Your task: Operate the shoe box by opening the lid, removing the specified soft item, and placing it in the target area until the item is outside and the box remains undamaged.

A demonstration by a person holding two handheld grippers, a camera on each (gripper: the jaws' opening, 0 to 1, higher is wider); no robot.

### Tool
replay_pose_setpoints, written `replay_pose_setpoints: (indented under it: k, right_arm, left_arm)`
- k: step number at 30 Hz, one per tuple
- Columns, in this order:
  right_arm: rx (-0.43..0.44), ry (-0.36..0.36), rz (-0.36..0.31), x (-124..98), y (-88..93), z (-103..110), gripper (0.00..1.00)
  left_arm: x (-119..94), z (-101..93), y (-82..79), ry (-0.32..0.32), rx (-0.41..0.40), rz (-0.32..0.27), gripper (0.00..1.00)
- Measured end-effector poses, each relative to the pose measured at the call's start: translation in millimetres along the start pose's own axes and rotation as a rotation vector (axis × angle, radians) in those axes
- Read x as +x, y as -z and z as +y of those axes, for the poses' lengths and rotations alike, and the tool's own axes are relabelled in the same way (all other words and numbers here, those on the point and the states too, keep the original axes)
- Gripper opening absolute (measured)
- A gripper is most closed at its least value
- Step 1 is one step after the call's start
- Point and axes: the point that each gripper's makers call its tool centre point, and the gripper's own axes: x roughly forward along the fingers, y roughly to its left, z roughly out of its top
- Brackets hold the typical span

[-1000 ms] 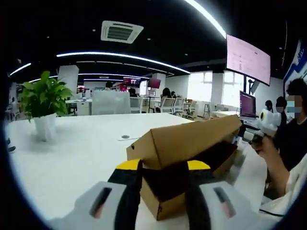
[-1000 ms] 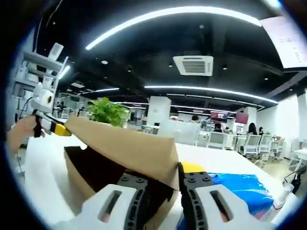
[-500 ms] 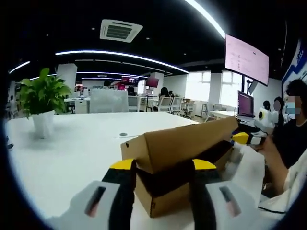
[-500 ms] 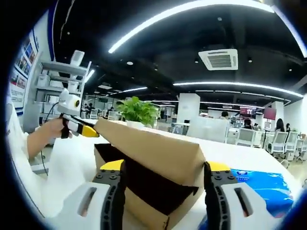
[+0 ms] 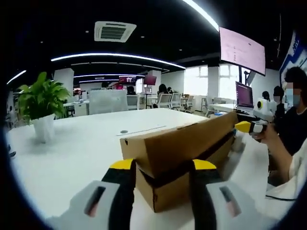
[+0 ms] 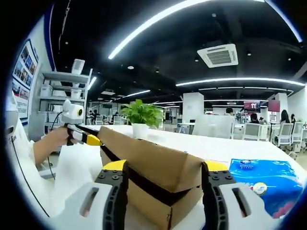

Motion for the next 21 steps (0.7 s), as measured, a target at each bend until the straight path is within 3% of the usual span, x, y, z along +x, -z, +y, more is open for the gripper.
replay_pose_setpoints:
  k: [4,8,10,12,13,15,21]
  right_arm:
    - [-0.001,0.006,0.009,0,2.3,0,0.62]
    - [0.032,-0.016,-0.009,-2,-1.2,2,0.62]
    - [0.053,-0.023,0.0,-3,-0.2,2,0.61]
    - [0.042,-0.005,0.039,-2,6.8,0,0.58]
    - [0.03,0.002,0.046,-2,8.6,0,0.58]
    - [0.06,-0.004,-0.019,0,-0.4,3,0.58]
    - [0.042,-0.005,-0.003,2,5.4,7,0.57]
  left_arm:
    - [0,-0.7,0.9,-0.002,0.01,-0.014,0.47]
    - [-5,-0.2,1.0,0.019,-0.038,-0.036,0.48]
    - [-7,-5.6,2.7,0.066,-0.086,-0.037,0.52]
    - [-9,-7.9,1.4,0.107,-0.216,-0.048,0.56]
    - [-9,-5.3,0.7,0.111,-0.228,-0.064,0.56]
    - [-11,1.4,1.3,0.07,-0.182,-0.076,0.5]
    - [-10,0.2,6.5,0.051,-0.153,-0.047,0.52]
